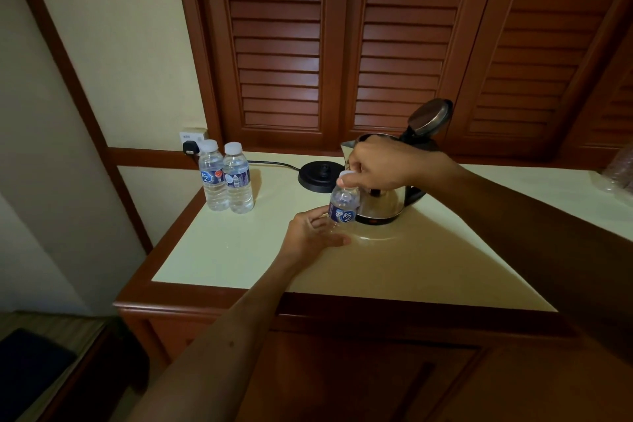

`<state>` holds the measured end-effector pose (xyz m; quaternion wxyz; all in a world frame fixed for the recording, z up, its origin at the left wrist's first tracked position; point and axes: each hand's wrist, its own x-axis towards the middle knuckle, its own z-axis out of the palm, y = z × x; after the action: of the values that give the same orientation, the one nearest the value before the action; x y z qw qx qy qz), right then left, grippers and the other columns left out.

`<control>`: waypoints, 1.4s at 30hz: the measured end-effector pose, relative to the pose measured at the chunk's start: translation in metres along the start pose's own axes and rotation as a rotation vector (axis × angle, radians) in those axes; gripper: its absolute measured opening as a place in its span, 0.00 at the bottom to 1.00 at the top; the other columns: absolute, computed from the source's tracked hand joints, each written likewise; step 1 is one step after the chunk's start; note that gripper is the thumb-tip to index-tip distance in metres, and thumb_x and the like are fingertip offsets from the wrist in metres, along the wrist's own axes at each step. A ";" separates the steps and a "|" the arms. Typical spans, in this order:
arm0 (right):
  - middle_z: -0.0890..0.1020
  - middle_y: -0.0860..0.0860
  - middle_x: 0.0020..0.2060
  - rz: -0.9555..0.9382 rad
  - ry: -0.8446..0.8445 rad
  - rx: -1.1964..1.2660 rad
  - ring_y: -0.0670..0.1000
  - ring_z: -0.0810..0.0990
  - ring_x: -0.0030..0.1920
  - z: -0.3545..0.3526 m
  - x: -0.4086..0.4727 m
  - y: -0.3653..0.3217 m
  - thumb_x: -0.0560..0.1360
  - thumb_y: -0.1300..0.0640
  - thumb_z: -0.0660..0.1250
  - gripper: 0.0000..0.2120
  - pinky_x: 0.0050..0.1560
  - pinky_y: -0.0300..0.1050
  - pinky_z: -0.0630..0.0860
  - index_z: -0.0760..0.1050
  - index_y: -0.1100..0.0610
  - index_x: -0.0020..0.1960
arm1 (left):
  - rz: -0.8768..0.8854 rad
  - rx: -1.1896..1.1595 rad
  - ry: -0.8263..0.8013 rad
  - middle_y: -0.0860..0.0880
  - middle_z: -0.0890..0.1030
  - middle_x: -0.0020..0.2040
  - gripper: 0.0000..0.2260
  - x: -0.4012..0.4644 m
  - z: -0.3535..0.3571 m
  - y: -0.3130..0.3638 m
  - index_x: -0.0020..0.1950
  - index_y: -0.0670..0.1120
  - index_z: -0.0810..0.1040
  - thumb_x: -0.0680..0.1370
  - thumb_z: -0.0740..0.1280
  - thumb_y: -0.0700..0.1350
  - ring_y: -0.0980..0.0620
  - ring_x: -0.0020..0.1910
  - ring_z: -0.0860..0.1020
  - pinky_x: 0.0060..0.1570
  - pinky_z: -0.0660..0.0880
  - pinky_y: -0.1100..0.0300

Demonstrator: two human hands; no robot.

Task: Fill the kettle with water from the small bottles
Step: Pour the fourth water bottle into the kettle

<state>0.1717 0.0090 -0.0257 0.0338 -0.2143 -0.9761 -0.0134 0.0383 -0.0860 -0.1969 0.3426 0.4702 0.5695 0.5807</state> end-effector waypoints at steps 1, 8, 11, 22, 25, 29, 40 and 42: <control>0.79 0.50 0.33 -0.001 -0.008 0.008 0.51 0.77 0.36 -0.001 0.000 0.001 0.76 0.40 0.64 0.19 0.37 0.49 0.73 0.78 0.56 0.40 | -0.005 -0.010 0.001 0.47 0.86 0.50 0.24 0.000 0.000 0.000 0.59 0.47 0.83 0.65 0.81 0.36 0.45 0.52 0.84 0.54 0.80 0.55; 0.76 0.51 0.37 -0.179 0.001 -0.087 0.53 0.76 0.39 0.007 -0.002 0.010 0.79 0.41 0.58 0.19 0.41 0.54 0.75 0.71 0.56 0.42 | 0.018 0.014 -0.015 0.46 0.86 0.50 0.23 0.002 0.000 -0.003 0.59 0.45 0.83 0.65 0.80 0.34 0.52 0.47 0.82 0.54 0.79 0.58; 0.74 0.51 0.35 -0.194 0.086 -0.382 0.53 0.74 0.36 0.016 0.000 0.004 0.81 0.40 0.48 0.24 0.34 0.49 0.70 0.68 0.56 0.39 | 0.036 0.035 -0.008 0.46 0.86 0.49 0.23 0.002 0.001 -0.004 0.58 0.45 0.83 0.65 0.81 0.35 0.53 0.45 0.81 0.51 0.78 0.60; 0.77 0.50 0.35 -0.240 -0.091 -0.224 0.49 0.75 0.34 0.005 0.011 0.004 0.81 0.44 0.56 0.18 0.35 0.45 0.70 0.73 0.56 0.43 | 0.052 0.086 0.014 0.50 0.86 0.46 0.22 0.003 0.000 -0.004 0.59 0.47 0.84 0.66 0.81 0.38 0.55 0.45 0.82 0.49 0.77 0.64; 0.74 0.51 0.35 -0.158 -0.028 -0.291 0.50 0.73 0.33 0.016 0.011 -0.006 0.83 0.46 0.53 0.18 0.35 0.47 0.70 0.72 0.60 0.48 | 0.032 0.106 0.046 0.45 0.86 0.46 0.21 0.003 0.000 -0.006 0.56 0.47 0.84 0.65 0.82 0.39 0.46 0.46 0.83 0.51 0.81 0.54; 0.65 0.48 0.31 -0.162 0.078 -0.457 0.50 0.71 0.34 0.026 0.012 -0.013 0.84 0.53 0.53 0.12 0.33 0.44 0.67 0.72 0.58 0.57 | 0.022 0.124 0.041 0.46 0.86 0.47 0.21 0.004 0.000 -0.007 0.57 0.47 0.84 0.65 0.82 0.40 0.44 0.50 0.83 0.56 0.80 0.49; 0.82 0.52 0.48 0.169 0.197 0.867 0.49 0.82 0.44 0.101 -0.015 0.012 0.75 0.44 0.69 0.22 0.41 0.48 0.82 0.74 0.56 0.62 | 0.034 0.111 0.038 0.50 0.86 0.51 0.22 0.001 0.000 -0.003 0.58 0.47 0.83 0.65 0.81 0.39 0.50 0.52 0.84 0.59 0.79 0.50; 0.83 0.49 0.51 0.155 0.203 0.933 0.46 0.83 0.49 0.107 -0.015 0.011 0.72 0.47 0.73 0.23 0.48 0.47 0.82 0.74 0.54 0.63 | 0.042 0.103 0.037 0.50 0.86 0.50 0.22 -0.001 0.000 -0.001 0.57 0.46 0.83 0.65 0.81 0.37 0.49 0.51 0.84 0.57 0.80 0.52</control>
<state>0.1833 0.0168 -0.1336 0.2223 -0.2458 -0.8508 0.4077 0.0388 -0.0865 -0.1980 0.2951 0.4883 0.5949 0.5662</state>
